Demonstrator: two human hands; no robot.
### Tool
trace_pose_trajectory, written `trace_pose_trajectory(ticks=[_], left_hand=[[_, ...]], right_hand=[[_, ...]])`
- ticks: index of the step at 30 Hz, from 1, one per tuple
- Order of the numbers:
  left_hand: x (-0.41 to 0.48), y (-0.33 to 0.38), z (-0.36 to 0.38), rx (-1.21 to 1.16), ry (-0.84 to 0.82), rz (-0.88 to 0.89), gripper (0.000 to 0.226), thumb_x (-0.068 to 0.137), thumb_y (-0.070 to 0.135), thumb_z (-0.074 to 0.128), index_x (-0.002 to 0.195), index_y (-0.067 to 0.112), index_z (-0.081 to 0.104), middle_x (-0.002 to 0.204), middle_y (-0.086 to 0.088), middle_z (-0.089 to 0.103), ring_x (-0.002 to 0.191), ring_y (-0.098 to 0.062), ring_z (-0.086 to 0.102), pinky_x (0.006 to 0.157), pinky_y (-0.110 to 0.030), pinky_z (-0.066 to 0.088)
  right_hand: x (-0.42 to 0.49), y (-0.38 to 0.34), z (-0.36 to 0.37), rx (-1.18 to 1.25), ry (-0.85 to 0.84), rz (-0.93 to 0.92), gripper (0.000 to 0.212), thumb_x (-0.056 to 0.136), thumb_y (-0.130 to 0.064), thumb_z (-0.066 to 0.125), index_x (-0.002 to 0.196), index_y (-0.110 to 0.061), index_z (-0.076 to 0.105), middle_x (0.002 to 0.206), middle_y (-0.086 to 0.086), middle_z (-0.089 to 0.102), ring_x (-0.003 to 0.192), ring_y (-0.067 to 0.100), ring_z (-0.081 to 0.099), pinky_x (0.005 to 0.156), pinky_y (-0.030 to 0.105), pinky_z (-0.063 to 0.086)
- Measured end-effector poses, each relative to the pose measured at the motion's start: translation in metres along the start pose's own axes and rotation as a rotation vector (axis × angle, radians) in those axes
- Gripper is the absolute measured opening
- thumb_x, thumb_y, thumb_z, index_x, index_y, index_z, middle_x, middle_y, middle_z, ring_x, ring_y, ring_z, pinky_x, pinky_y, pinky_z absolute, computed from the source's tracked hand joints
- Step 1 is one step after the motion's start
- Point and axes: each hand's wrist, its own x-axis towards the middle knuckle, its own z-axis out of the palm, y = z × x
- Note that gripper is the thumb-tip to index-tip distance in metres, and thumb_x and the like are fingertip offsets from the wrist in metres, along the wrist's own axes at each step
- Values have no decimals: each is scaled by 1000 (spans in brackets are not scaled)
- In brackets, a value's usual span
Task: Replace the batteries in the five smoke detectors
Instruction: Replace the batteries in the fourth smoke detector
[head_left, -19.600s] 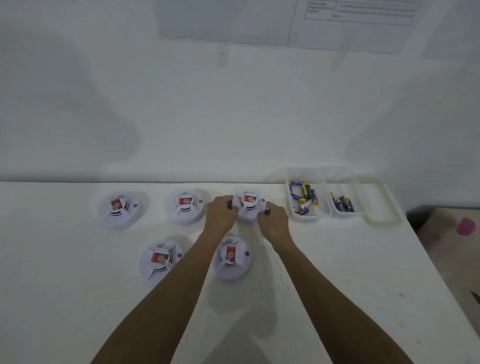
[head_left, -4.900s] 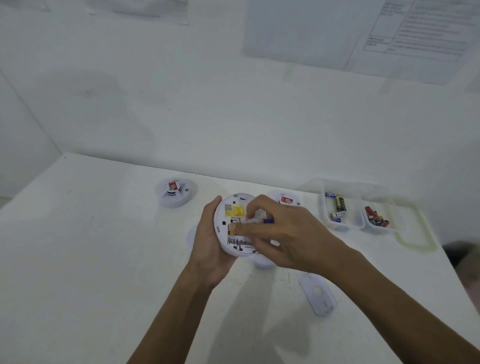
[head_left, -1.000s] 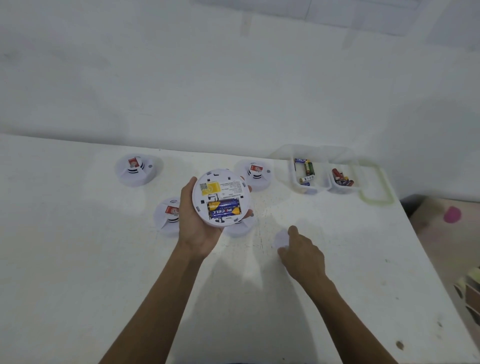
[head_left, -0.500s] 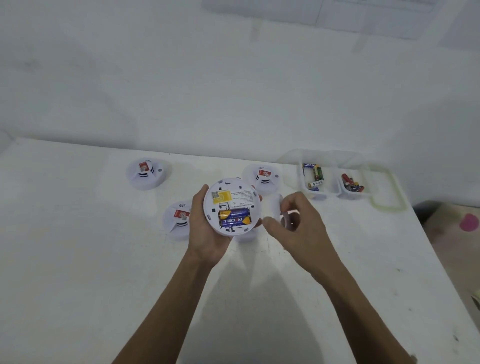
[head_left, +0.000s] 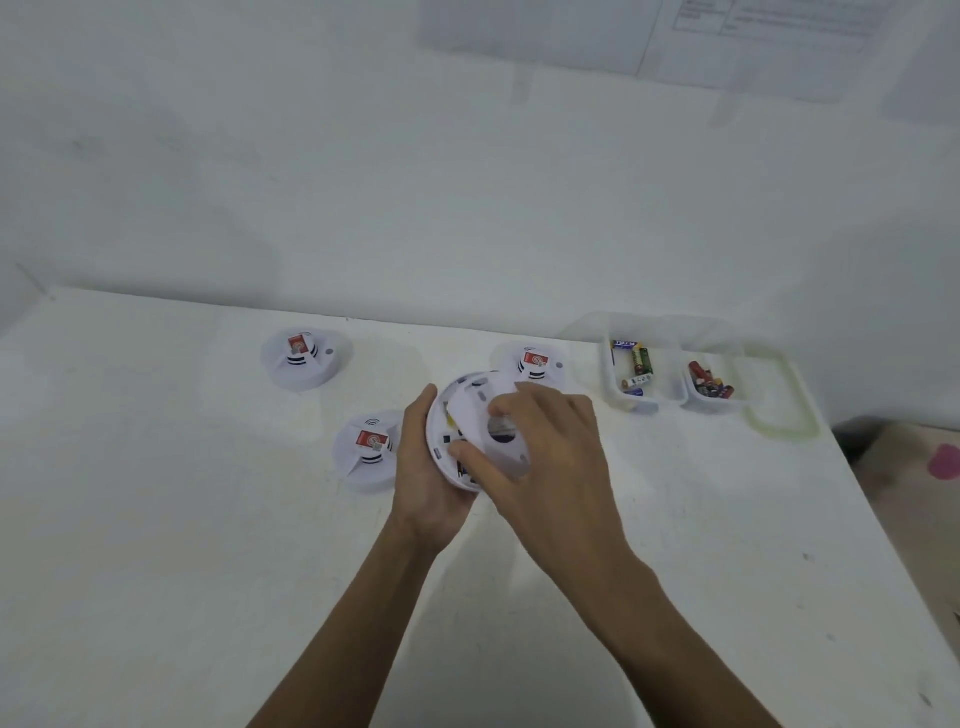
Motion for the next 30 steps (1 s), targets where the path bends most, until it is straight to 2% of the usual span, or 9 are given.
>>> trace_pose_trajectory(ticks=[3, 5, 16, 20, 24, 28, 30], left_hand=[[0, 0, -1, 37, 44, 25, 50, 100, 43, 18, 104, 22, 63, 89, -2, 75, 80, -18, 72, 66, -30, 59], [1, 0, -2, 56, 34, 26, 50, 100, 44, 17, 107, 23, 62, 92, -2, 75, 82, -18, 72, 68, -32, 59], [2, 2, -1, 95, 22, 9, 53, 98, 46, 18, 103, 22, 66, 90, -2, 75, 81, -17, 72, 67, -31, 59], [3, 3, -2, 108, 28, 8, 53, 99, 45, 16, 108, 20, 62, 91, -1, 75, 82, -15, 72, 67, -28, 58], [4, 0, -1, 144, 38, 57, 49, 101, 40, 13, 101, 24, 59, 79, 6, 75, 74, -10, 72, 62, -23, 57], [4, 0, 3, 150, 47, 81, 49, 101, 39, 15, 100, 25, 62, 83, 4, 76, 78, -11, 72, 68, -25, 59], [6, 0, 2, 157, 47, 101, 48, 101, 39, 15, 106, 26, 61, 89, 5, 75, 84, -12, 72, 74, -26, 59]], right_hand=[[-1, -5, 8, -66, 58, 13, 45, 69, -50, 69, 99, -17, 69, 109, 11, 66, 96, 29, 63, 75, 36, 56], [-1, -5, 11, -82, 65, 4, 46, 69, -51, 68, 99, -17, 70, 108, 12, 66, 94, 29, 65, 74, 37, 57], [1, -7, 17, -98, 17, 59, 41, 69, -50, 67, 96, -20, 71, 102, 9, 67, 87, 25, 66, 70, 31, 56], [2, -4, 15, -57, -29, 79, 37, 73, -50, 66, 97, -21, 70, 101, 8, 63, 87, 23, 62, 70, 22, 47], [4, -7, 17, -58, -16, 120, 39, 74, -51, 66, 100, -22, 70, 99, 9, 64, 84, 23, 63, 69, 27, 54], [4, -9, 22, -66, 48, 150, 43, 72, -51, 64, 100, -20, 69, 94, 10, 66, 79, 22, 65, 65, 28, 54], [4, -13, 23, -63, 68, 180, 44, 72, -52, 64, 100, -19, 69, 93, 10, 67, 78, 23, 65, 65, 27, 53]])
